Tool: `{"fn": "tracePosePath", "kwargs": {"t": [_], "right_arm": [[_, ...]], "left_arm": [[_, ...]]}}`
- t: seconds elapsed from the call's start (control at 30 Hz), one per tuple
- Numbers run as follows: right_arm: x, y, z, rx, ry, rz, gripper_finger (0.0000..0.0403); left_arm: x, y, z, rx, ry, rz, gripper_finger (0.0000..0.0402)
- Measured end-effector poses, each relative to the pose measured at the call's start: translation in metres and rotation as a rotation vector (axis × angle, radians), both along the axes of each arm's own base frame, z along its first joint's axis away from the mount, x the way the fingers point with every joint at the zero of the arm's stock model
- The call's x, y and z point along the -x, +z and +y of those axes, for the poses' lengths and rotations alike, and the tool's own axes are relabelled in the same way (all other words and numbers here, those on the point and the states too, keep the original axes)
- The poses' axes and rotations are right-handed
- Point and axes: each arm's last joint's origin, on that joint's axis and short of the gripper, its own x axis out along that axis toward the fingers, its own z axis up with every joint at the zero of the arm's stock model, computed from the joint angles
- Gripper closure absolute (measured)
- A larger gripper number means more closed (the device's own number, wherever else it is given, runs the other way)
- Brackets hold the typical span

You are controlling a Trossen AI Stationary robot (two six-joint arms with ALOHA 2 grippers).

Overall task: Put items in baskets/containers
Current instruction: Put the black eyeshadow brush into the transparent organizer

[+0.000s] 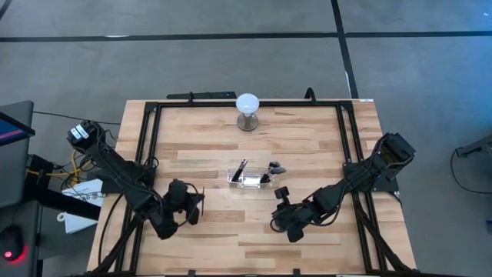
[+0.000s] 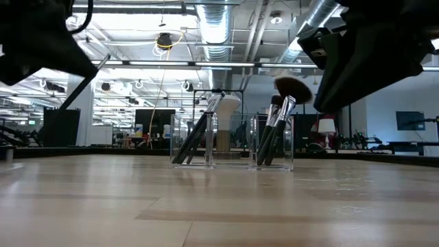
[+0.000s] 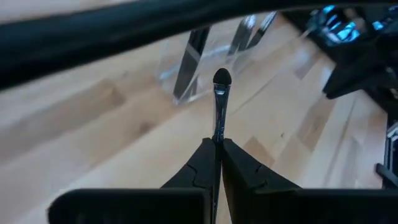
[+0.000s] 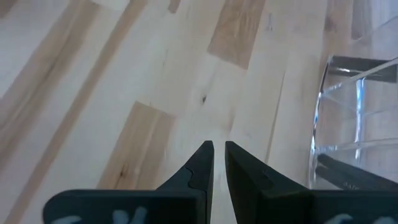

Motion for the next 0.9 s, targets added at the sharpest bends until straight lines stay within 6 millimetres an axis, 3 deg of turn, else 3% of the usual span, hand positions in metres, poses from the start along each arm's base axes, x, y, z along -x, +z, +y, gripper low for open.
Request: {"fn": "tracePosePath", "kwargs": {"t": [0.27,0.73,0.9], "right_arm": [[0.006,0.015,-0.004,-0.033,-0.067,-0.028,0.0370],[0.020,0.072,-0.019,-0.064,-0.228,-0.303,0.0370],[0.015,0.075,-0.021,-0.042,-0.194,-0.339,0.0370]], "left_arm": [[0.001,0.005,-0.004,-0.156,-0.012,-0.080,0.0387],[-0.001,0.014,-0.003,-0.456,0.045,-0.164,0.0387],[-0.002,0.016,-0.003,-0.528,0.060,-0.171,0.0387]]}}
